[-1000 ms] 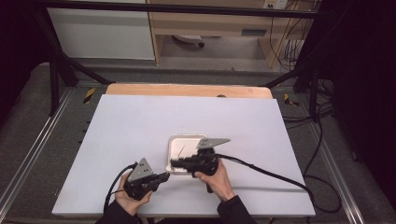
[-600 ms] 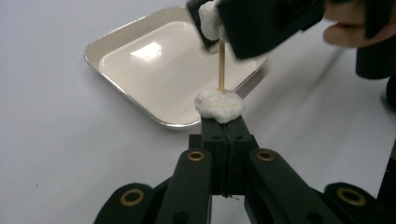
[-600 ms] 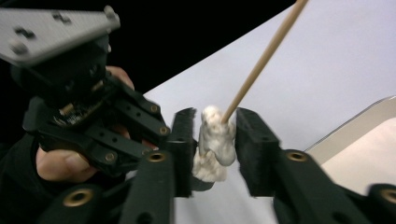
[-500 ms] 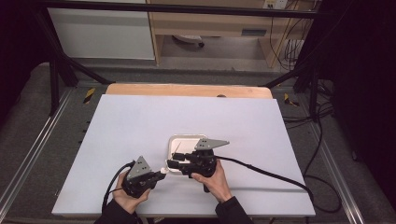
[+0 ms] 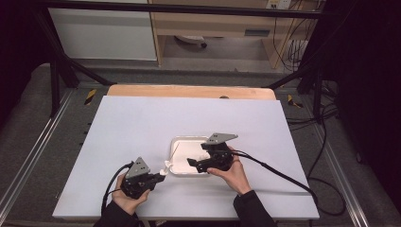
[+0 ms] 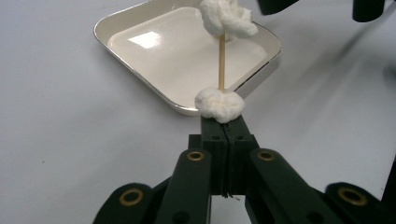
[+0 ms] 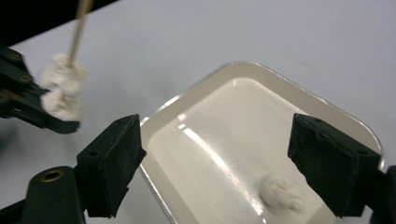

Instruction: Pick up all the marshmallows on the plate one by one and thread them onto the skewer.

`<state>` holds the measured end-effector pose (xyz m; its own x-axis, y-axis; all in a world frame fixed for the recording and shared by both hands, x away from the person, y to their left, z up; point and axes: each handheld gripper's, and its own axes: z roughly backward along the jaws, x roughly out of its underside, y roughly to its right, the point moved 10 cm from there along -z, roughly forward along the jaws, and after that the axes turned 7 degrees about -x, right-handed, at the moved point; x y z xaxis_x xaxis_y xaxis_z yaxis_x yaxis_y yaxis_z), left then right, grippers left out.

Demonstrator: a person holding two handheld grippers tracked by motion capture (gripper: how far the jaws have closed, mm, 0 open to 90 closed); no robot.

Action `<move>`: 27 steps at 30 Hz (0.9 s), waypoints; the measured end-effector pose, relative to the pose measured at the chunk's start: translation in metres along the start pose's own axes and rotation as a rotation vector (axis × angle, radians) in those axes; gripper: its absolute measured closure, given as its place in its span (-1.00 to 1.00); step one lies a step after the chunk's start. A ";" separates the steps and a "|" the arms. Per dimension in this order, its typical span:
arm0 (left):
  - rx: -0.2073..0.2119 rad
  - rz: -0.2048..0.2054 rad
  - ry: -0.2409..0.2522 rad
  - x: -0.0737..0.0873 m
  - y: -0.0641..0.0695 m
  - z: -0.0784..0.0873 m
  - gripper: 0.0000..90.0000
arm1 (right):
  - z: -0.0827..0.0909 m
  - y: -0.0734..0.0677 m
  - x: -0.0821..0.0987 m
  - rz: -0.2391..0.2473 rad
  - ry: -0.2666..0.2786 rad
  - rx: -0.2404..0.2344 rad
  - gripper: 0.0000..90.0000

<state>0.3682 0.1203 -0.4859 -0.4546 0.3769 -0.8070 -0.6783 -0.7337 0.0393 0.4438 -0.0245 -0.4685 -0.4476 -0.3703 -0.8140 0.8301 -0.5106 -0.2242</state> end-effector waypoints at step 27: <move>-0.004 -0.002 0.002 0.000 -0.001 0.000 0.97 | -0.011 0.041 0.041 0.004 -0.144 0.139 0.61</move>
<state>0.3690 0.1209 -0.4862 -0.4520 0.3777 -0.8081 -0.6772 -0.7350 0.0352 0.4630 -0.0518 -0.5173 -0.4955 -0.4745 -0.7275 0.7826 -0.6074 -0.1369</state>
